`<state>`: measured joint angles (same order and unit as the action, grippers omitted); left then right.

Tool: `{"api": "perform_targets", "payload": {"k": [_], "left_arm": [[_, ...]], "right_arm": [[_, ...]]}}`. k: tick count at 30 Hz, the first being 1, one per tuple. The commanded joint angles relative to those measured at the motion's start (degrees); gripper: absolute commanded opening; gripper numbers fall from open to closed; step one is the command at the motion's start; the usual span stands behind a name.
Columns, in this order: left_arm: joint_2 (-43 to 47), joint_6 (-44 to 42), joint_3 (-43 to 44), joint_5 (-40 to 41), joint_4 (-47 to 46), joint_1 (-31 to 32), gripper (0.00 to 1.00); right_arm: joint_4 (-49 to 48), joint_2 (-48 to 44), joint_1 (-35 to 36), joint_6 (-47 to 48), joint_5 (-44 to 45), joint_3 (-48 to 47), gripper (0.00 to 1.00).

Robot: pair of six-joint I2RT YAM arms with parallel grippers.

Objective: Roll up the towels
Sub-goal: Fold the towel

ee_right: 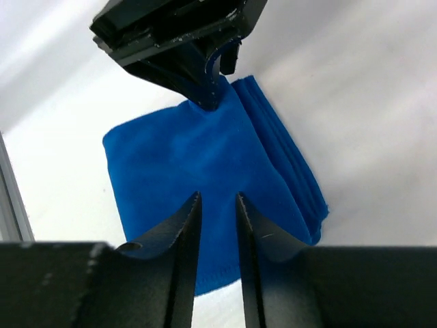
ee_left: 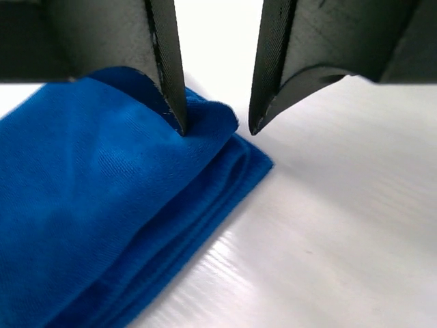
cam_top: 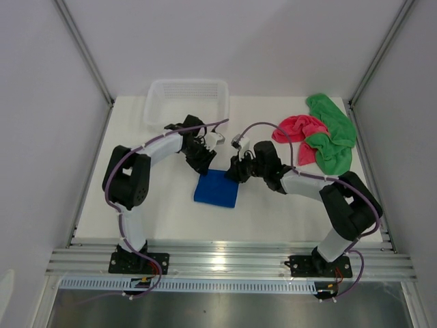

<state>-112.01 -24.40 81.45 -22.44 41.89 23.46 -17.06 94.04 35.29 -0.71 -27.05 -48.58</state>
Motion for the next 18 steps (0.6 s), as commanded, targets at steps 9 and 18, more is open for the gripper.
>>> {"api": "perform_targets", "payload": {"k": [9,18], "left_arm": [[5.5,2.5,5.1,6.2,-0.8,-0.6,0.51],[18.2,-23.3,-3.8,-5.8,7.1,2.2,0.62]], "right_arm": [[-4.7,9.7,-1.9,-8.4,-1.4,-0.1,0.23],[-4.6,10.4,-3.0,-10.4,-0.3,-0.7,0.22]]}}
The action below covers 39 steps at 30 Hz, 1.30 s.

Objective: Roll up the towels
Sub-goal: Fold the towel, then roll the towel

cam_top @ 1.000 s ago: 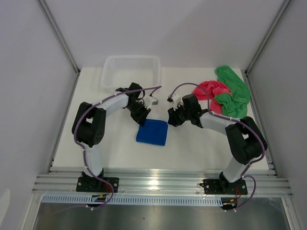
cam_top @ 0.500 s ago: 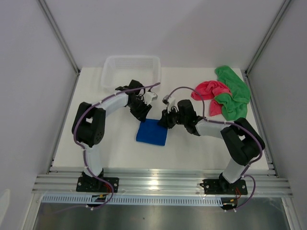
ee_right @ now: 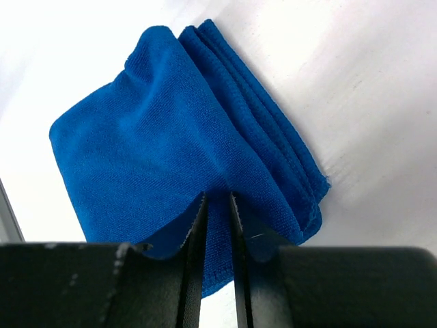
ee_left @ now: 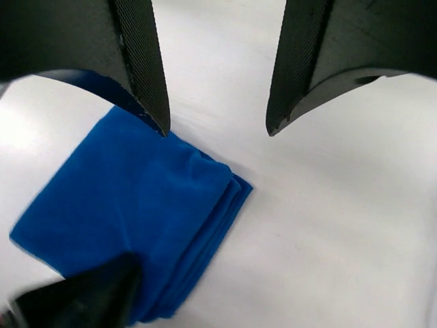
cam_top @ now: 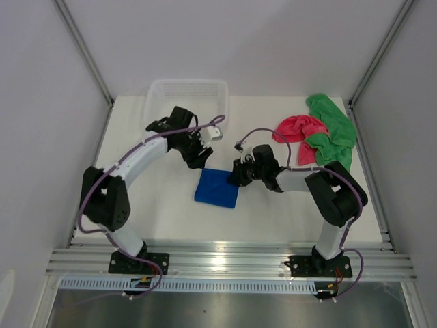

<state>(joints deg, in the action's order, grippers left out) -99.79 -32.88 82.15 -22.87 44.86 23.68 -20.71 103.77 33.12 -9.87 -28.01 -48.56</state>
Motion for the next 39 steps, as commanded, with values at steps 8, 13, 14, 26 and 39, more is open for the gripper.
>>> {"api": "perform_targets", "payload": {"k": [8,13,14,26,39], "left_arm": [[16.9,-36.5,-24.3,-3.1,-3.7,9.6,0.8],[16.0,-37.0,-28.4,2.0,-12.0,12.2,0.82],[16.0,-37.0,-28.8,2.0,-12.2,12.5,0.82],[11.1,-32.2,-35.0,8.8,-19.1,14.7,0.81],[6.5,-25.9,-30.6,12.9,-19.0,14.7,0.25]], "right_arm": [[-1.6,0.5,-1.0,-0.9,0.0,-0.7,0.23],[-1.7,0.4,-1.1,-0.8,-0.1,-0.7,0.24],[-1.7,0.4,-1.1,-0.7,-0.2,-0.7,0.24],[-1.2,0.4,-1.5,-0.6,-0.3,-0.7,0.24],[-1.7,-5.3,-2.7,2.5,-4.9,1.4,0.32]]}}
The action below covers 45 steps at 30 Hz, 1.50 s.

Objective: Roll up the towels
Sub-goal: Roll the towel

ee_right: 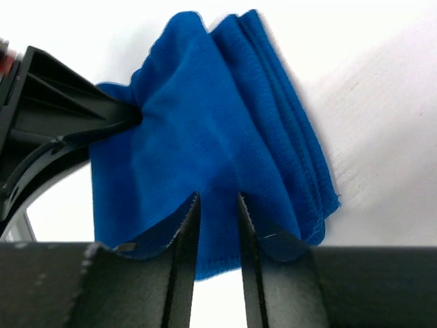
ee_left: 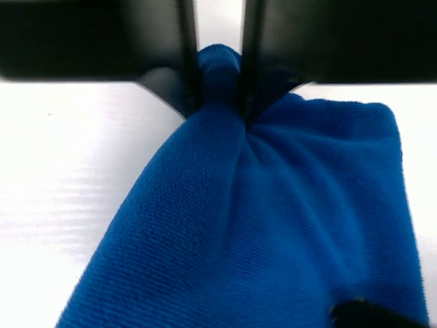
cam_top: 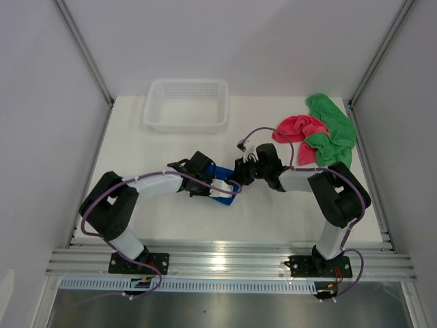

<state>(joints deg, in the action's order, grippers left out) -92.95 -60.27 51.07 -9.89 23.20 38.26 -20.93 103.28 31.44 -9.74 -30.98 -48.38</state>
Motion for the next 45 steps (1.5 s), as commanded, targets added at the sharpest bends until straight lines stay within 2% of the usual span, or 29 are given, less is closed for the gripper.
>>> {"api": "perform_targets", "payload": {"k": [1,4,9,13,17,23,25,27,33,37,43,45], "left_arm": [[0.0,1.5,0.5,-0.7,3.2,0.1,0.18],[1.5,2.3,3.1,-3.8,8.5,-0.4,0.01],[1.5,3.0,10.3,-11.9,25.2,-1.5,0.01],[0.3,3.9,13.4,-15.9,32.0,-2.3,0.03],[-1.8,4.6,15.5,-19.7,34.4,-4.0,0.08],[-6.1,6.9,18.9,-21.0,36.2,-4.4,0.11],[-6.3,6.7,19.2,-21.6,36.2,-4.5,0.11],[-6.4,6.3,19.3,-21.6,36.3,-4.4,0.11],[-6.8,5.5,19.4,-21.8,37.0,-4.7,0.12],[-6.8,5.2,19.3,-22.6,37.2,-4.9,0.12],[-7.1,5.2,19.6,-22.9,37.4,-5.5,0.12],[-7.2,5.7,19.7,-22.7,37.4,-5.7,0.16]], "right_arm": [[-1.8,-6.2,-1.4,2.8,-2.2,1.9,0.34],[-3.1,-12.6,-3.0,5.2,-3.6,5.6,0.38],[2.8,-20.8,-2.9,15.7,-7.2,10.1,0.41],[4.1,-30.3,-0.2,23.9,-8.0,15.8,0.45],[2.4,-34.7,5.6,25.9,-8.0,19.3,0.48],[-1.9,-35.1,10.1,24.9,-3.5,22.2,0.52],[-6.2,-34.3,12.1,24.0,-0.9,23.2,0.54],[-10.3,-32.9,14.1,24.1,0.7,23.9,0.58],[-15.7,-28.1,16.8,24.9,3.6,23.5,0.6],[-17.4,-24.1,17.2,25.1,5.8,24.0,0.6],[-16.9,-21.4,17.2,23.5,3.1,24.2,0.56],[-17.0,-21.3,17.2,22.3,2.9,24.4,0.35]]}}
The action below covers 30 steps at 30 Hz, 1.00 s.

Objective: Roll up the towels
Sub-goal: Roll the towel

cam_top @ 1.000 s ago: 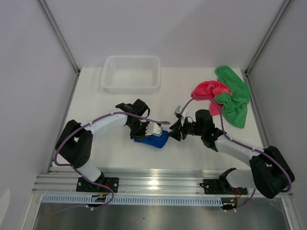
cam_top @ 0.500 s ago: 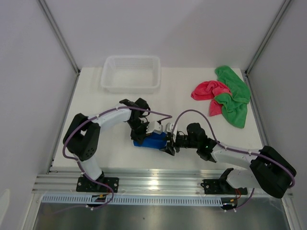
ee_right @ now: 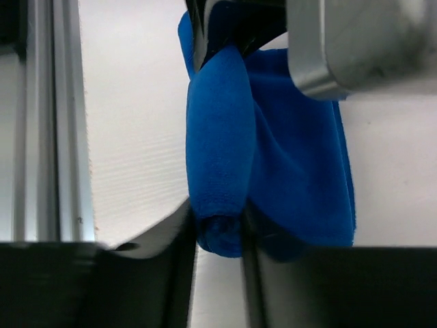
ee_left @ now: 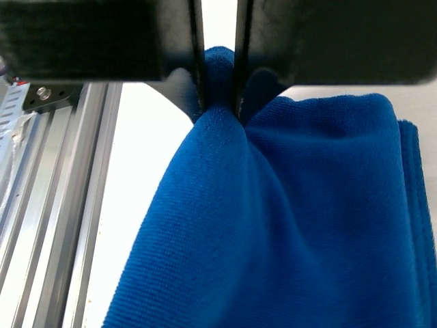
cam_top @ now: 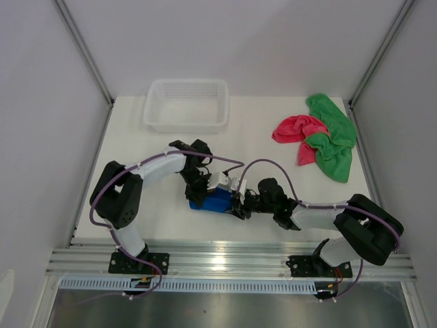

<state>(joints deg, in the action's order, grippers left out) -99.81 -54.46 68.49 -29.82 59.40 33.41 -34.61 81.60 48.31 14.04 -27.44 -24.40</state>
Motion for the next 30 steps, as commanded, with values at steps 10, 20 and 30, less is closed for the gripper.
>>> {"api": "perform_targets", "payload": {"k": [10,20,30], "left_arm": [[0.5,1.7,2.4,-7.5,3.5,-3.5,0.54],[2.0,8.7,0.9,-11.1,-1.5,-4.9,0.59],[1.0,20.1,-1.8,-10.9,-11.3,-4.8,0.24]], "right_arm": [[-4.5,-0.7,-6.3,-14.6,-4.0,2.1,0.0],[-9.7,0.5,-12.8,-24.9,-12.4,2.7,0.0],[-10.4,1.5,-13.9,-27.2,-14.4,2.7,0.0]]}}
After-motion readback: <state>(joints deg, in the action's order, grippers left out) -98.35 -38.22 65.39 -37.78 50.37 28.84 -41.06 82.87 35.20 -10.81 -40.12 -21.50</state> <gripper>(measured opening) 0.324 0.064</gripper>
